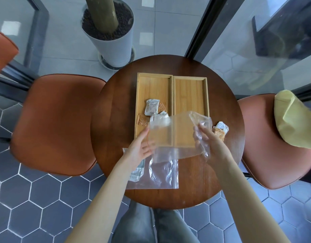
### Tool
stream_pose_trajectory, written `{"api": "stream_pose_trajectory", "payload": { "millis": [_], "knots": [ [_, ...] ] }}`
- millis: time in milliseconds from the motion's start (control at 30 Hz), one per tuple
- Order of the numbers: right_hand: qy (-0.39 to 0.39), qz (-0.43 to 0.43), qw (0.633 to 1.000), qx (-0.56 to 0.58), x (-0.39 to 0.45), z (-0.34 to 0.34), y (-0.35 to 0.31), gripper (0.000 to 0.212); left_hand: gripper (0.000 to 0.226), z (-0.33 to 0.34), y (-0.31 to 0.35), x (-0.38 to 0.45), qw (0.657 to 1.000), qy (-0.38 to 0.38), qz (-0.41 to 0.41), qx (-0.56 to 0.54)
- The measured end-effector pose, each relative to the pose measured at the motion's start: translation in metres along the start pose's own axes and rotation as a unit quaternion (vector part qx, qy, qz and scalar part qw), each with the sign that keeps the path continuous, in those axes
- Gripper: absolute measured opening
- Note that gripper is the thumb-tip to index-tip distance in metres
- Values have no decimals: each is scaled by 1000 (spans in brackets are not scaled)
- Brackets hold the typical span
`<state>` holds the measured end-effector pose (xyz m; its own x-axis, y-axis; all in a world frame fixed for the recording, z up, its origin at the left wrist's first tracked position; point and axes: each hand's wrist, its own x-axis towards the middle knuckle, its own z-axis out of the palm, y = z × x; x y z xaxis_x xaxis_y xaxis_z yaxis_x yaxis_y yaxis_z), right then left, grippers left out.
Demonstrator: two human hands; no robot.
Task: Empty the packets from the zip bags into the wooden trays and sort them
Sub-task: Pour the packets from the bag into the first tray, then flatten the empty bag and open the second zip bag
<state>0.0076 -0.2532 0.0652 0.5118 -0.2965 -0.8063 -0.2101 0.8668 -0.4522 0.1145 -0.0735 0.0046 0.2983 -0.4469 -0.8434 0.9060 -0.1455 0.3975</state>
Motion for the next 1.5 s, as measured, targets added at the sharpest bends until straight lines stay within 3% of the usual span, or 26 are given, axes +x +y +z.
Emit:
{"api": "stream_pose_trajectory", "payload": {
  "millis": [100,200,367,467,567,633,700,767,833,967,1067,1133,1167,1233,1333,1433,1500],
  "knots": [
    [9,30,999,-35,1,-13,8,22,47,-5,-6,-8,999,-30,-18,-40],
    [0,22,997,-74,3,-18,13,24,12,-15,-11,-13,999,19,14,-31],
    [52,-23,975,-216,10,-24,26,15,6,-31,-14,-33,984,113,127,60],
    [61,-31,971,-227,16,-17,41,9,3,-40,-17,-42,942,203,236,129],
    [56,-27,977,-203,20,-7,59,5,15,-52,-22,-41,921,264,247,141],
    [32,-17,981,-193,21,-5,70,5,10,-62,-28,-39,903,289,252,192],
    [18,-7,979,-201,21,-6,80,6,14,-70,-38,-39,854,334,288,278],
    [35,-10,975,-221,21,-9,90,10,18,-79,-48,-39,781,367,334,379],
    [54,-26,966,-251,21,-13,100,9,19,-86,-58,-38,747,365,343,437],
    [53,-42,944,-322,20,-22,117,5,20,-107,-70,-29,743,353,330,463],
    [94,-81,922,-367,23,-32,129,7,27,-112,-71,-25,785,348,281,428],
    [154,-126,877,-438,25,-42,137,11,40,-110,-71,-24,790,368,244,426],
    [184,-143,853,-466,25,-46,141,15,46,-108,-73,-24,766,384,255,448],
    [224,-169,821,-498,25,-52,149,25,50,-103,-75,-28,682,404,306,527],
    [235,-191,800,-517,28,-54,159,38,49,-84,-86,-29,607,333,356,628],
    [239,-177,806,-513,33,-51,163,47,59,-67,-104,-19,594,246,313,699],
    [254,-168,806,-507,36,-49,162,48,65,-66,-113,-11,620,233,267,701]
  ]
}}
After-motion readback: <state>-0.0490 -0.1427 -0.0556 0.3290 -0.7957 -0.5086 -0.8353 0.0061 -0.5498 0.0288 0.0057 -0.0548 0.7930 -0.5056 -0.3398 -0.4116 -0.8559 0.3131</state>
